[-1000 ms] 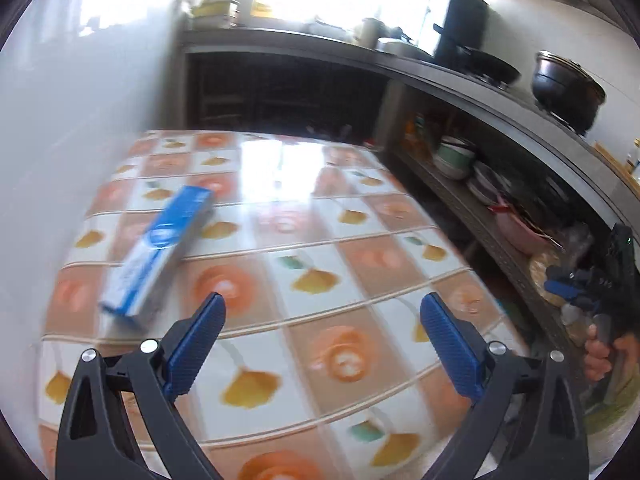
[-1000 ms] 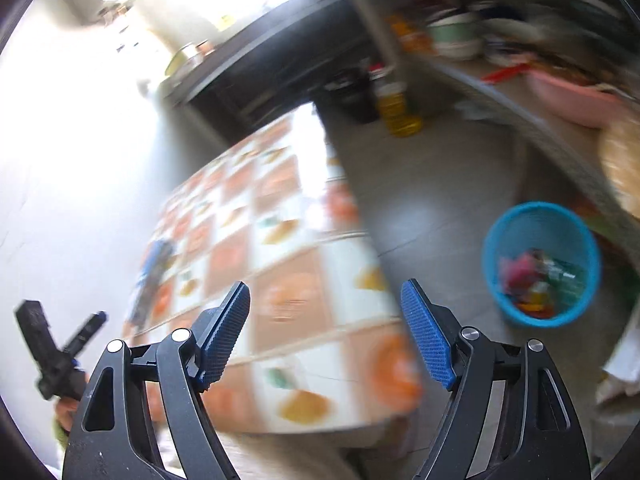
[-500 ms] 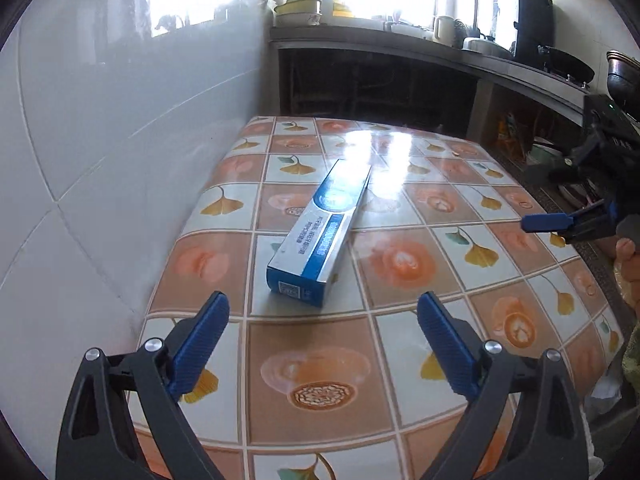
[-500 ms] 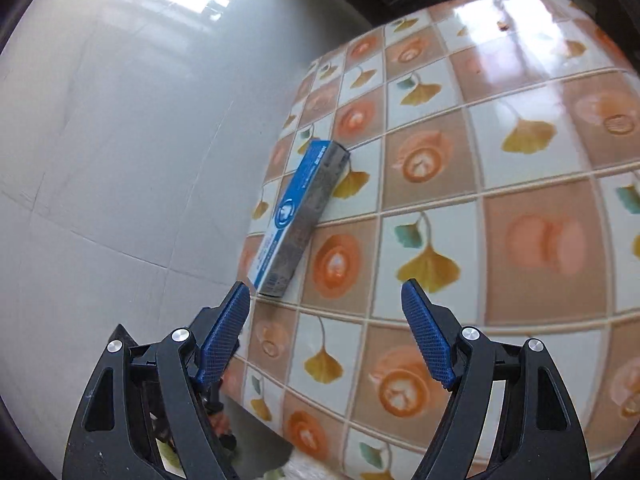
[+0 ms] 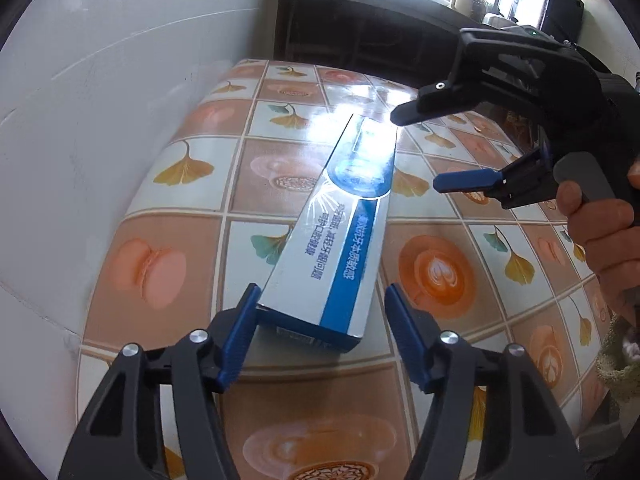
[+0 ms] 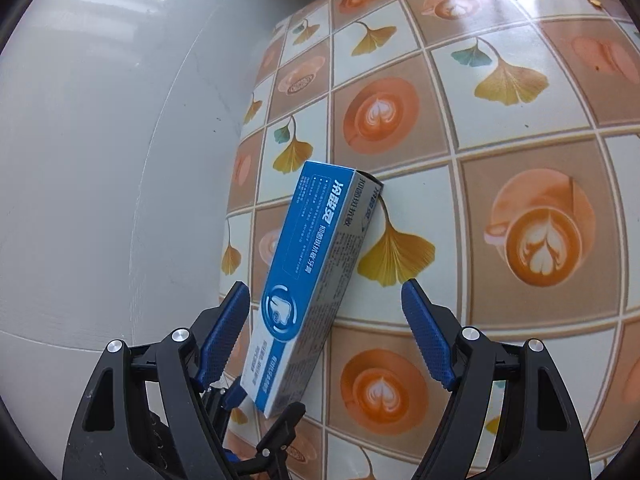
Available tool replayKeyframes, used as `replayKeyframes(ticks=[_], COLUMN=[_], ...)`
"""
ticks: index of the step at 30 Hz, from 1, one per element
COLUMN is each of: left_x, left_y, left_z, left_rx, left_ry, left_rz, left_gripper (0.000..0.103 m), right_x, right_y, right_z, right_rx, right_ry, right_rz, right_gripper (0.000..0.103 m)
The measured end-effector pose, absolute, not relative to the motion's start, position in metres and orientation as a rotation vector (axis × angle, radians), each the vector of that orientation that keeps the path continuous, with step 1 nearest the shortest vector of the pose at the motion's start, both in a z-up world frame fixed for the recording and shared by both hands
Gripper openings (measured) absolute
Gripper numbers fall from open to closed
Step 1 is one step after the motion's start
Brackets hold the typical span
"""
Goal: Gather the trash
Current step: 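Grasp the blue-white toothpaste box with the right tool, then lift and carry the toothpaste box to the wastebasket with the right tool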
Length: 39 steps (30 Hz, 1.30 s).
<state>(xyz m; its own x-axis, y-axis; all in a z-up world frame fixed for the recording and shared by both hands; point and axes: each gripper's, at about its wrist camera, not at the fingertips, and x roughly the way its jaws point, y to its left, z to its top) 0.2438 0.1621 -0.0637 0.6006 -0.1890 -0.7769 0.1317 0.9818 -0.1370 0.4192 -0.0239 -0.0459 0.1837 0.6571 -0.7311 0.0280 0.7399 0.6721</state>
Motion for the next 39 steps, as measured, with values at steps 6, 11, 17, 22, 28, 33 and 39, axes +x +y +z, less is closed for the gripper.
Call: replayKeyframes(ticks=[6, 11, 17, 22, 28, 33, 39], left_x=[0.237, 0.222, 0.196, 0.170, 0.137, 0.114, 0.097], left_y=[0.158, 0.147, 0.133, 0.115, 0.080, 0.056, 0.035], left_z=[-0.065, -0.063, -0.058, -0.052, -0.053, -0.052, -0.046], left_rx=[-0.076, -0.073, -0.110, -0.117, -0.065, -0.011, 0.037], left_ry=[0.884, 0.873, 0.871, 0.856, 0.866, 0.873, 0.864], left_rz=[-0.194, -0.228, -0.255, -0.307, -0.391, -0.456, -0.508], left_gripper=[0.051, 0.050, 0.049, 0.047, 0.046, 0.045, 0.045], right_x=[0.424, 0.419, 0.395, 0.368, 0.327, 0.293, 0.263], right_y=[-0.012, -0.006, -0.014, -0.042, -0.081, -0.114, -0.147], right_z=[-0.053, -0.057, -0.055, -0.056, -0.058, -0.058, -0.054], right_rx=[0.598, 0.555, 0.497, 0.539, 0.611, 0.678, 0.782], right_ry=[1.348, 1.348, 1.327, 1.306, 1.277, 1.236, 1.162], right_rz=[0.479, 0.484, 0.451, 0.414, 0.365, 0.336, 0.319], right_gripper=[0.075, 0.074, 0.063, 0.056, 0.053, 0.050, 0.045])
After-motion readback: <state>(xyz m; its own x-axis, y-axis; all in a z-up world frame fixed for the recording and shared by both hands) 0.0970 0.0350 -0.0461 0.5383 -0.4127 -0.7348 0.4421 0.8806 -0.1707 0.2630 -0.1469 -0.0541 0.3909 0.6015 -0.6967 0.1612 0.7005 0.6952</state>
